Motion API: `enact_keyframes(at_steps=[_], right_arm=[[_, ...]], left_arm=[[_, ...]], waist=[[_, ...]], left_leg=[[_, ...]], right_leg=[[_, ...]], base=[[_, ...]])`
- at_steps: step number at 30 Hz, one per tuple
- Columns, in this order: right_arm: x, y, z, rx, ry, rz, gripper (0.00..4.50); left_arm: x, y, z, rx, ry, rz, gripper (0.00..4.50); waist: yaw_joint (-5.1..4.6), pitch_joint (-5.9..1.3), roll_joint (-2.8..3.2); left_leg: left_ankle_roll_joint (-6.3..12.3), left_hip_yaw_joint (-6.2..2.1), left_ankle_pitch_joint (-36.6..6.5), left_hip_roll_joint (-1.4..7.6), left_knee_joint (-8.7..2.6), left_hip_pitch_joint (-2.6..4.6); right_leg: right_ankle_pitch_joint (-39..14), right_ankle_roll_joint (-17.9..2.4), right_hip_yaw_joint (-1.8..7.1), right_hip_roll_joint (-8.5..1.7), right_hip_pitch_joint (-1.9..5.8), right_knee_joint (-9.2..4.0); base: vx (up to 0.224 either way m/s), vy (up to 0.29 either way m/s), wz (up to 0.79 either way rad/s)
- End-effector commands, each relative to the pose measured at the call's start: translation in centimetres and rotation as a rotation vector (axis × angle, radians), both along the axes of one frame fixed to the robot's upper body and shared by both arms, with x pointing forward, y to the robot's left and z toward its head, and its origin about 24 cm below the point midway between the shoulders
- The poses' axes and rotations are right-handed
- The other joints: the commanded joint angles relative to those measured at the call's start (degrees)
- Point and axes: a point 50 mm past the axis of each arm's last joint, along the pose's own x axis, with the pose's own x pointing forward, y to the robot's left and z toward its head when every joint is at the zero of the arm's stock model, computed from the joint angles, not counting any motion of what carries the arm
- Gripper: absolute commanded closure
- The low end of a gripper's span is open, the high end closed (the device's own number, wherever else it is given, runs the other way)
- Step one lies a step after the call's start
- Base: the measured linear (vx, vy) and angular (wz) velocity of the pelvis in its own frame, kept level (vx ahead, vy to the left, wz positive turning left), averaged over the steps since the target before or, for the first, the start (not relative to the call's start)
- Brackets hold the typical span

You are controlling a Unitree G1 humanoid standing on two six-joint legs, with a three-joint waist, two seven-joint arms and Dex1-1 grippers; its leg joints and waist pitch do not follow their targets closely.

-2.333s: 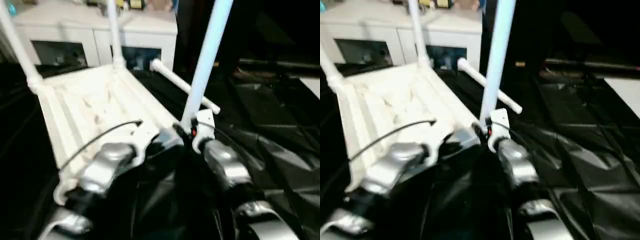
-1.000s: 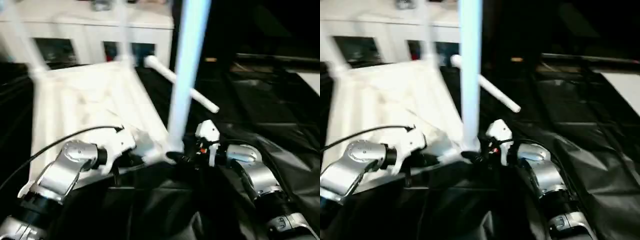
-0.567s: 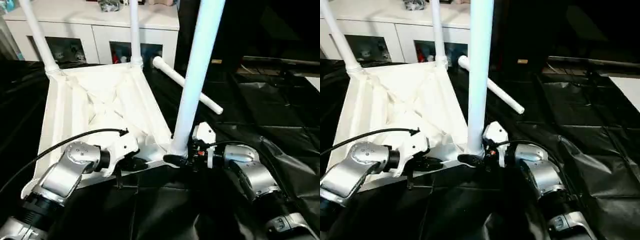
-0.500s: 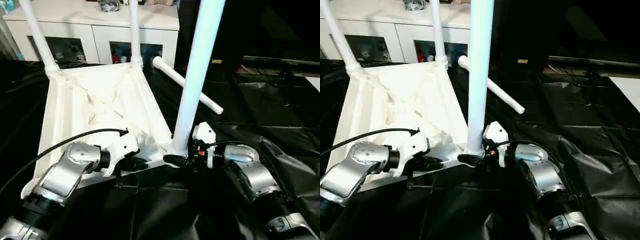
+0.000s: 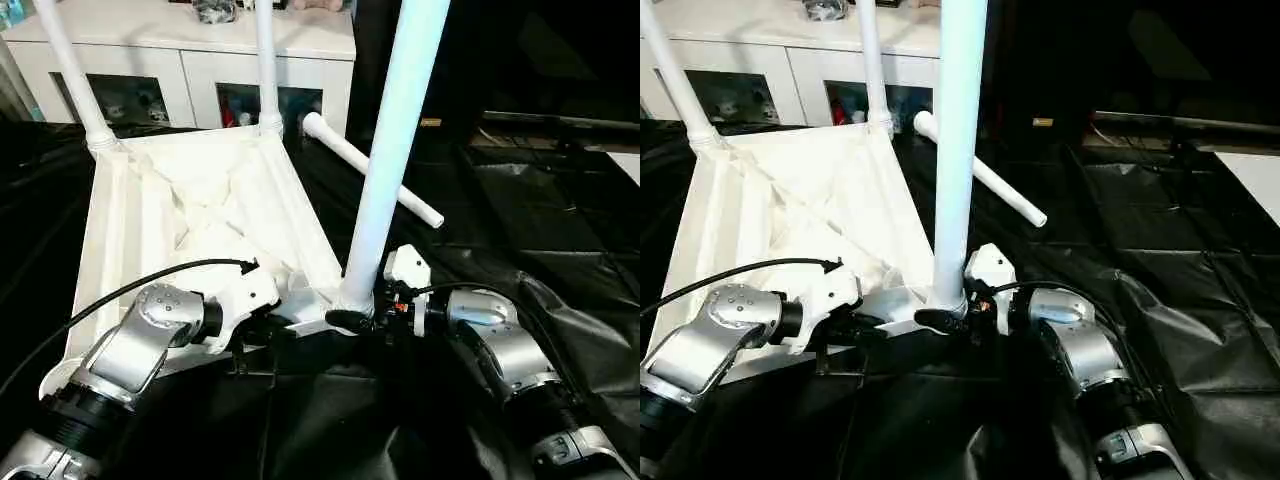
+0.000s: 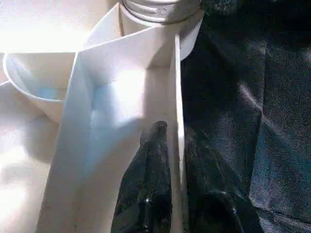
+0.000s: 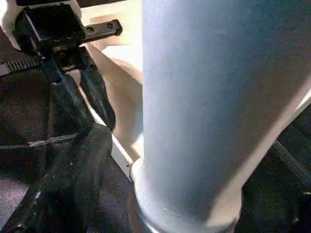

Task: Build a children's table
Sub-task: Rotate leg to tighten

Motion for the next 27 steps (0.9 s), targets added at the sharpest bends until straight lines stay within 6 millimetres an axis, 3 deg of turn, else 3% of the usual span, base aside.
enact_keyframes(at_steps=[1,4,14,27], right_arm=[[-0.3,0.1,-0.3,-0.032,-0.003,0.029,0.55],[-0.4,0.2,-0.5,-0.042,-0.002,0.032,0.55],[0.3,0.3,-0.8,-0.064,0.006,-0.014,0.55],[0.7,0.4,-1.1,-0.059,0.022,-0.043,1.62]], left_arm=[[0.1,0.0,-0.6,0.016,0.027,0.019,4.24],[0.0,0.0,-0.7,0.013,0.037,0.016,4.47],[-0.1,0.1,-0.7,0.012,0.043,0.021,4.49],[-0.1,0.2,-0.6,0.013,0.045,0.023,4.50]], waist=[[-0.07,-2.95,0.53],[-0.07,-2.95,0.51],[-0.12,-2.85,0.51],[-0.25,-2.93,0.54]], left_leg=[[1.64,-0.09,-9.6,1.27,-3.50,0.20],[1.73,-0.09,-9.3,1.24,-3.48,0.20],[1.34,-0.11,-10.6,1.25,-3.55,0.24],[1.50,-0.11,-10.1,1.21,-3.46,0.21]], right_leg=[[-2.7,-13.1,2.60,-3.18,2.53,-3.44],[-2.6,-13.1,2.59,-3.18,2.55,-3.42],[-5.4,-12.7,2.66,-3.25,2.45,-3.64],[-3.8,-13.2,2.60,-3.19,2.52,-3.44]], base=[[0.000,0.000,0.00],[0.000,0.000,0.00],[0.000,0.000,0.00],[0.000,0.000,0.00]])
